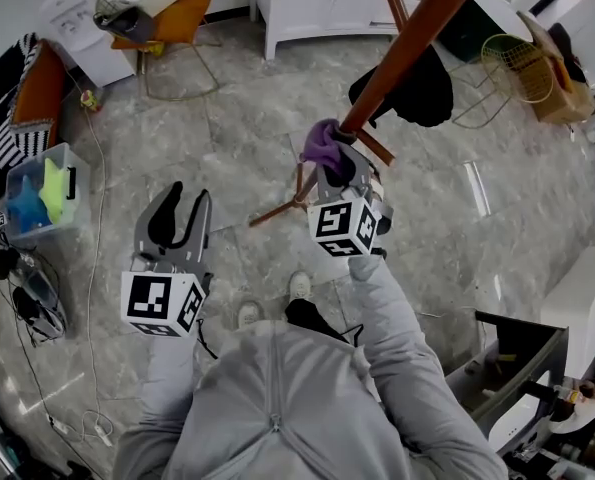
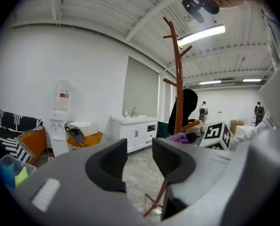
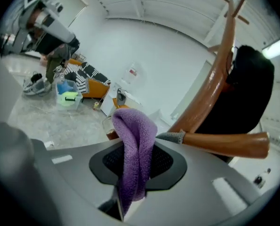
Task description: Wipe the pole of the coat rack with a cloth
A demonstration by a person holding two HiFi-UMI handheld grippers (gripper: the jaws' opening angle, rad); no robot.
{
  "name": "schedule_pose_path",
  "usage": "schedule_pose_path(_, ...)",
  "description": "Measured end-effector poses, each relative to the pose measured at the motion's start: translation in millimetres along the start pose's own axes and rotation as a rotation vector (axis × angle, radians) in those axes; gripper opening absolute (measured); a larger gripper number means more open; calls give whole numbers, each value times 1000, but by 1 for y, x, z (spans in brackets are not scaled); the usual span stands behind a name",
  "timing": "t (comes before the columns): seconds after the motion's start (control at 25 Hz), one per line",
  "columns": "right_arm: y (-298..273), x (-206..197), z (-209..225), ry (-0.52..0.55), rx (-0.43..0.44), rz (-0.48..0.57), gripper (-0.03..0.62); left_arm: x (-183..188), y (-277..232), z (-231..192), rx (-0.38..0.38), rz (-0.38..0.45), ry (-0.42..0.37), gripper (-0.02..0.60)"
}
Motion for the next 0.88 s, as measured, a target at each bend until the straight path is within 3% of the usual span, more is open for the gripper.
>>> schedule_pose_path(0.4, 9, 6, 9, -445, 184, 145, 79, 2, 8, 3, -3, 14, 5, 172)
schedule_pose_path(0.88, 24, 27, -25, -497, 229, 212, 78, 4, 20, -5, 0, 31, 10, 172)
Point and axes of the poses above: the fingertips, and each gripper's own axes: y backward along the fingers, z to its right, x out of its top, the point moved 3 cm from there along y, backward along the fingers, and after that the axes turned 12 degrees about x, right-handed, at the moved point
